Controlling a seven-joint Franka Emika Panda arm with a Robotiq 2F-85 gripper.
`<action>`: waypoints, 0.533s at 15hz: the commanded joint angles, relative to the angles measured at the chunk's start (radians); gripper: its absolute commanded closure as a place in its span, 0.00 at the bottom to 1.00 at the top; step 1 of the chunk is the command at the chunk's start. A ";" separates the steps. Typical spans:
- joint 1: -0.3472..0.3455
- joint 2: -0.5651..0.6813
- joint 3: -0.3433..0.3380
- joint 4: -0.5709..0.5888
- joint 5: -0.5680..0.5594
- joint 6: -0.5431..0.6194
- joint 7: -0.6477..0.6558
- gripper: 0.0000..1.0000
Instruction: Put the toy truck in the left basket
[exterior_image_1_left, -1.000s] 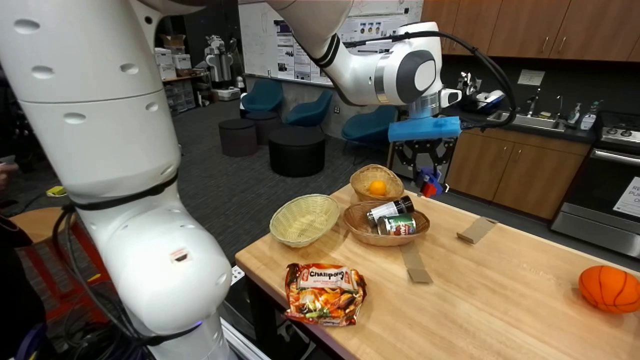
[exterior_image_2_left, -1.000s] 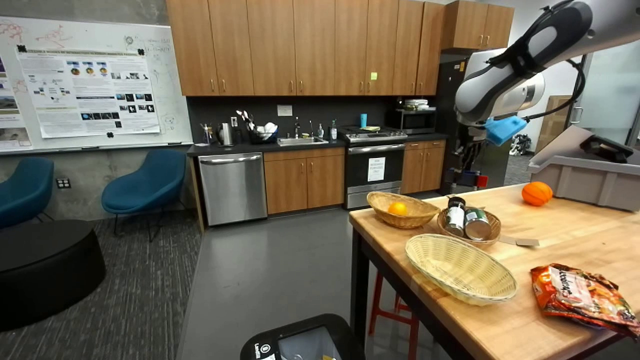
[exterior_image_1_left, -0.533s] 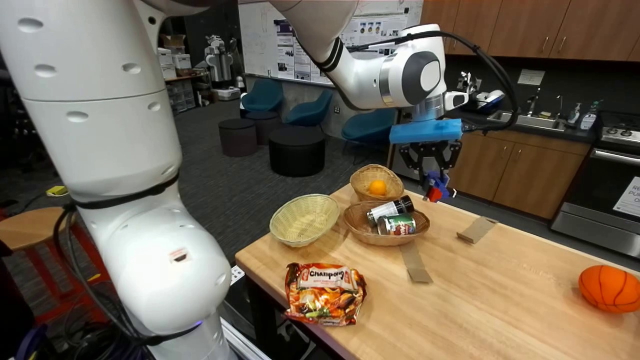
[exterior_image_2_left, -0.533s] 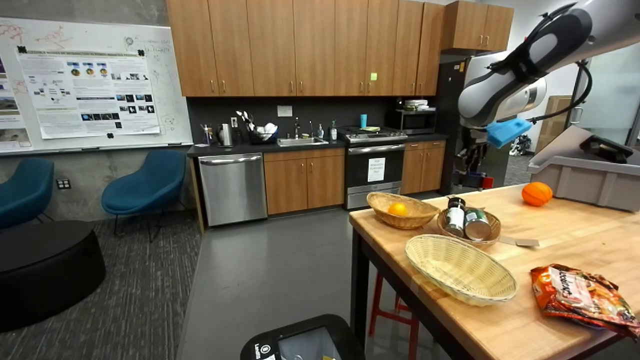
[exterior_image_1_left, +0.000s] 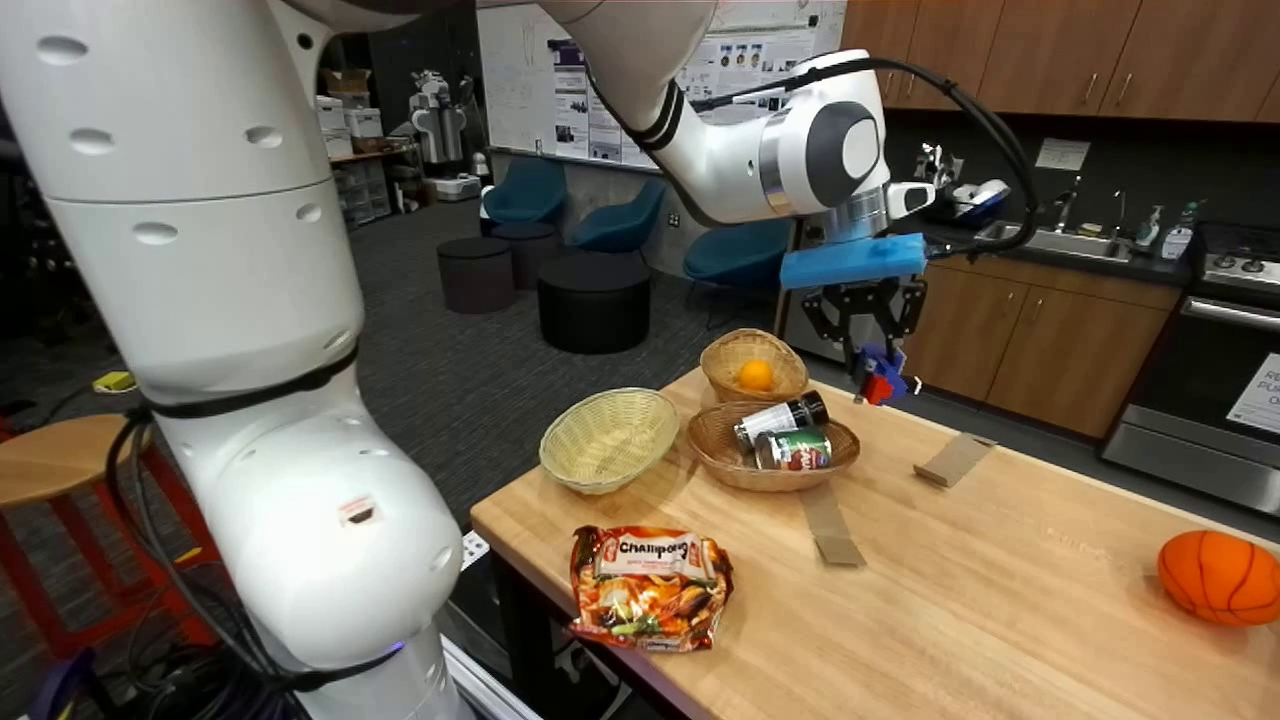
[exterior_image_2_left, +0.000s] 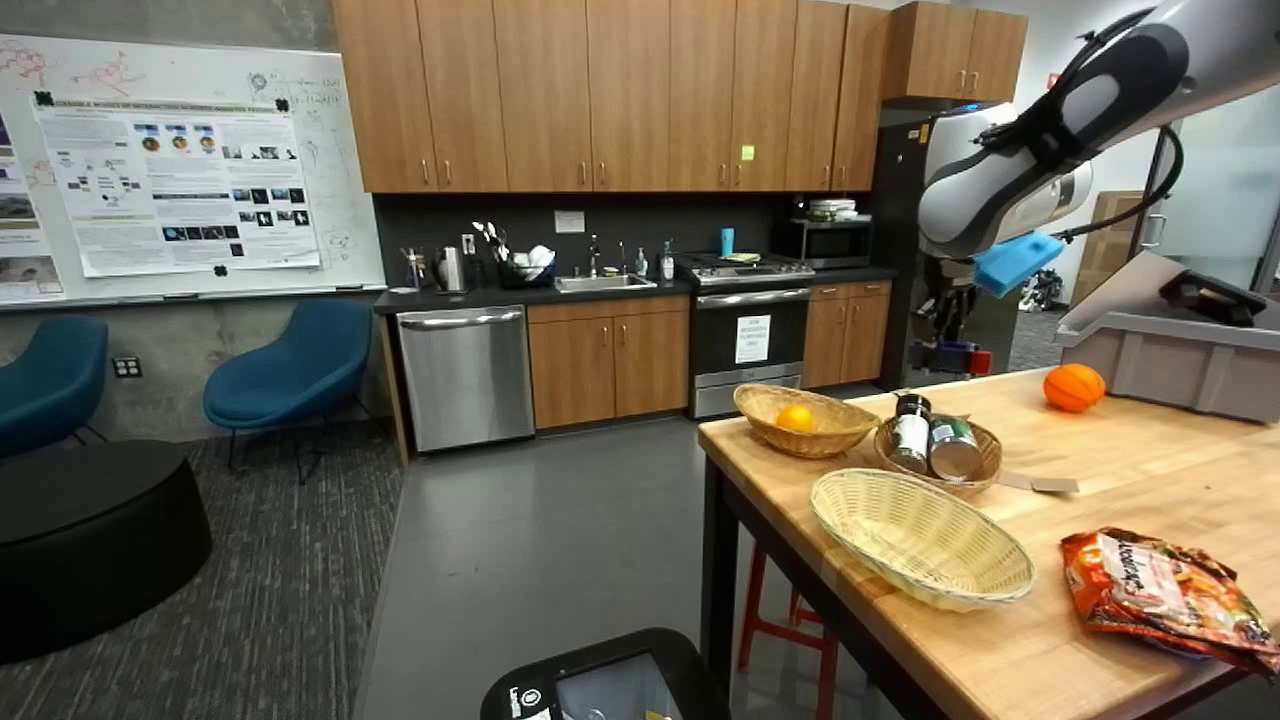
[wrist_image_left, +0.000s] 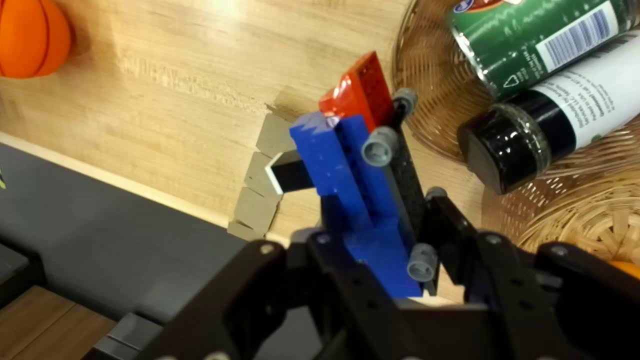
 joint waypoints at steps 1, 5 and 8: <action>0.039 -0.155 0.043 -0.154 -0.108 0.046 0.056 0.78; 0.094 -0.227 0.133 -0.221 -0.176 0.041 0.119 0.78; 0.167 -0.301 0.240 -0.259 -0.156 0.009 0.176 0.78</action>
